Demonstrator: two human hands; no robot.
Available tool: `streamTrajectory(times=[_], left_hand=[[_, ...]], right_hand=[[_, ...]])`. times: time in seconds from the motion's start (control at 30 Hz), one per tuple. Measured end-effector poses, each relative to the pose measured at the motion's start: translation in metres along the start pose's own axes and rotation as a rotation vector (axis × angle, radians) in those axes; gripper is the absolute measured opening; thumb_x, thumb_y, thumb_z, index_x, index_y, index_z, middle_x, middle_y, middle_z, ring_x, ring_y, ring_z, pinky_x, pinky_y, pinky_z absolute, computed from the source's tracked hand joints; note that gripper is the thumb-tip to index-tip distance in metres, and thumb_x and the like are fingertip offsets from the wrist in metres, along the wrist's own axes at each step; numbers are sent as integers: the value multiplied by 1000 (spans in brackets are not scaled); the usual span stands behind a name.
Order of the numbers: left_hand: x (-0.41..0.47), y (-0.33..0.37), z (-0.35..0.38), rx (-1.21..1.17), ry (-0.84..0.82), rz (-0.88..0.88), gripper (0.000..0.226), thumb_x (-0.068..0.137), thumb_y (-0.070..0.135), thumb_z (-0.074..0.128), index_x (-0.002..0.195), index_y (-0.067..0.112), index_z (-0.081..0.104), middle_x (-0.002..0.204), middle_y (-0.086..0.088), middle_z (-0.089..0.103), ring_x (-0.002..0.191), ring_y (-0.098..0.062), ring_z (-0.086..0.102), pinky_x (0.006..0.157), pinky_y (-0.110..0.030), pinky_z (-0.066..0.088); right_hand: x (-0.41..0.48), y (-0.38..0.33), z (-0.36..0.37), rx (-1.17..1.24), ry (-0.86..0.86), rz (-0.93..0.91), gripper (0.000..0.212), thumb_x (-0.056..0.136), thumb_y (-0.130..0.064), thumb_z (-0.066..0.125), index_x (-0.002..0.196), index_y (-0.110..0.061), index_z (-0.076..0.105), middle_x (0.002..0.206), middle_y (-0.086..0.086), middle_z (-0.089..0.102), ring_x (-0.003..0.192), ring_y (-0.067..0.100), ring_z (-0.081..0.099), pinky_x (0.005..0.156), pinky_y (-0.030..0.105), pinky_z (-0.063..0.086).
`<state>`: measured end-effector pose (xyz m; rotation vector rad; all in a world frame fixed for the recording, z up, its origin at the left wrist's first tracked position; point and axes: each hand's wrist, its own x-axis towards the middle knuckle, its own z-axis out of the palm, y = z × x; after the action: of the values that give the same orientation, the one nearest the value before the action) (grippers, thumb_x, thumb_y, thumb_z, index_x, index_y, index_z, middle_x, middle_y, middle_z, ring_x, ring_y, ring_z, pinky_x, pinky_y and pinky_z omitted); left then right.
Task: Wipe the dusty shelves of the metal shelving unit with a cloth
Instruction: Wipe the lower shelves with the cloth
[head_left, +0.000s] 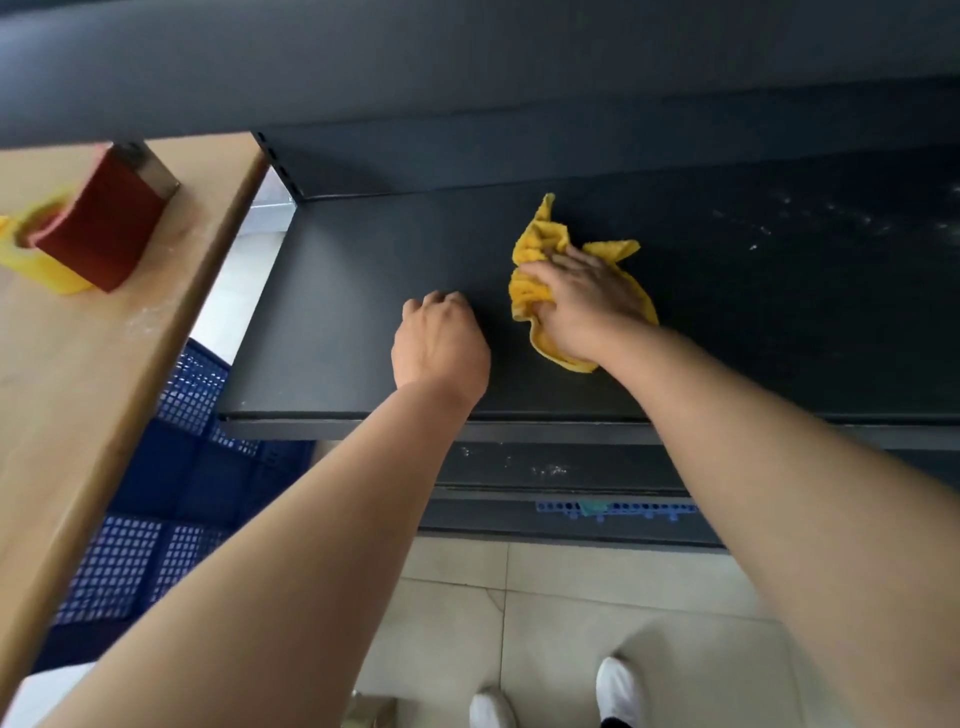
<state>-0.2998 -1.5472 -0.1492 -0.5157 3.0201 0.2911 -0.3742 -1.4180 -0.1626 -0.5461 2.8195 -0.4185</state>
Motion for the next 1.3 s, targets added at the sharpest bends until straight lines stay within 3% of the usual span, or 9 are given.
streamTrajectory(times=[0.23, 0.6, 0.77, 1.07, 1.3], left_hand=[[18, 25, 4, 23, -30, -6, 41, 91, 10, 46, 131, 11, 49, 137, -7, 48, 127, -28, 37, 92, -37, 41], [21, 72, 16, -47, -26, 57, 53, 90, 9, 47, 142, 12, 41, 150, -5, 37, 137, -28, 30, 110, -40, 30], [18, 122, 18, -30, -86, 214, 54, 92, 18, 51, 145, 17, 40, 151, -4, 34, 138, -28, 29, 114, -46, 26], [10, 160, 24, 113, -150, 202, 47, 94, 17, 47, 139, 8, 38, 139, -13, 43, 129, -32, 39, 99, -45, 43], [9, 165, 27, 132, -177, 163, 50, 93, 15, 47, 140, 10, 33, 144, -13, 37, 134, -32, 34, 104, -48, 39]], right_hand=[[69, -3, -10, 16, -37, -114, 49, 101, -32, 38, 148, -36, 27, 159, -9, 20, 148, 17, 9, 117, 36, 13], [59, 76, -33, 6, 58, 150, 49, 103, -31, 31, 151, -36, 19, 161, -5, 13, 149, 18, 1, 118, 41, 10], [39, 114, -44, 18, 74, 230, 50, 103, -29, 32, 151, -36, 19, 162, -2, 9, 149, 20, -1, 119, 42, 9], [-13, 187, -69, -12, 134, 420, 51, 102, -34, 34, 151, -37, 18, 161, 5, 7, 149, 26, 5, 117, 45, 19], [-42, 205, -74, -23, 152, 406, 50, 102, -36, 35, 150, -36, 22, 161, 3, 14, 148, 25, 9, 115, 42, 19]])
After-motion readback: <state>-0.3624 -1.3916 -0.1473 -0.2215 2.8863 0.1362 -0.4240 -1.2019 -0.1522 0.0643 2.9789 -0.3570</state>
